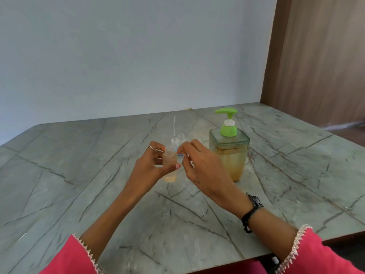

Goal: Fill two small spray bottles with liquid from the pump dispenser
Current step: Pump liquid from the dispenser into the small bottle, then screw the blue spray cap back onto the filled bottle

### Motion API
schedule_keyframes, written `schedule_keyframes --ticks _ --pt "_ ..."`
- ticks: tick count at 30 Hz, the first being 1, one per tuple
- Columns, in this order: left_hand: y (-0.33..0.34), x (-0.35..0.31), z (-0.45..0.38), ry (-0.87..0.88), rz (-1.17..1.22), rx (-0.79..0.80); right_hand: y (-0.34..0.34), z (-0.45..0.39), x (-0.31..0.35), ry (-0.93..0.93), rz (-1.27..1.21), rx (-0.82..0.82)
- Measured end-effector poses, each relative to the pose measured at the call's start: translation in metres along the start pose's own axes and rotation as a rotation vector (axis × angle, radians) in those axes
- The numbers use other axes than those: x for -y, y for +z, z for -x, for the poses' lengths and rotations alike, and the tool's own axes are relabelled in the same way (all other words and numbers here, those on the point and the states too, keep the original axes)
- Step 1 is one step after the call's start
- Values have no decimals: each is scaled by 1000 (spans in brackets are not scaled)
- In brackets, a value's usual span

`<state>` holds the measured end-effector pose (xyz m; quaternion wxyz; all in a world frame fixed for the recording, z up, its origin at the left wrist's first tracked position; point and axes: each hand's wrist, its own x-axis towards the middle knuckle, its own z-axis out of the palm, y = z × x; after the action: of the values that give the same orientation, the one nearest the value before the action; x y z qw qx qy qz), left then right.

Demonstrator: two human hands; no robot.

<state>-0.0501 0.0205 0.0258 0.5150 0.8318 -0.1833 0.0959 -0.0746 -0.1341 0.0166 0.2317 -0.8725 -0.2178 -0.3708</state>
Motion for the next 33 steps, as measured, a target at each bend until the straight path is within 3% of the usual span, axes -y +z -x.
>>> schedule_keyframes --ticks 7,14,22,33 --pt "-14 15 -10 -80 -117 -57 17 -1 -7 309 -242 41" --pt "-14 31 -14 -140 -94 -86 36 7 -20 517 -291 129" --pt "-9 38 -13 -135 -86 -112 31 0 -10 314 -202 195" --pt "-19 39 -15 -127 -69 -144 57 -65 10 213 300 435"
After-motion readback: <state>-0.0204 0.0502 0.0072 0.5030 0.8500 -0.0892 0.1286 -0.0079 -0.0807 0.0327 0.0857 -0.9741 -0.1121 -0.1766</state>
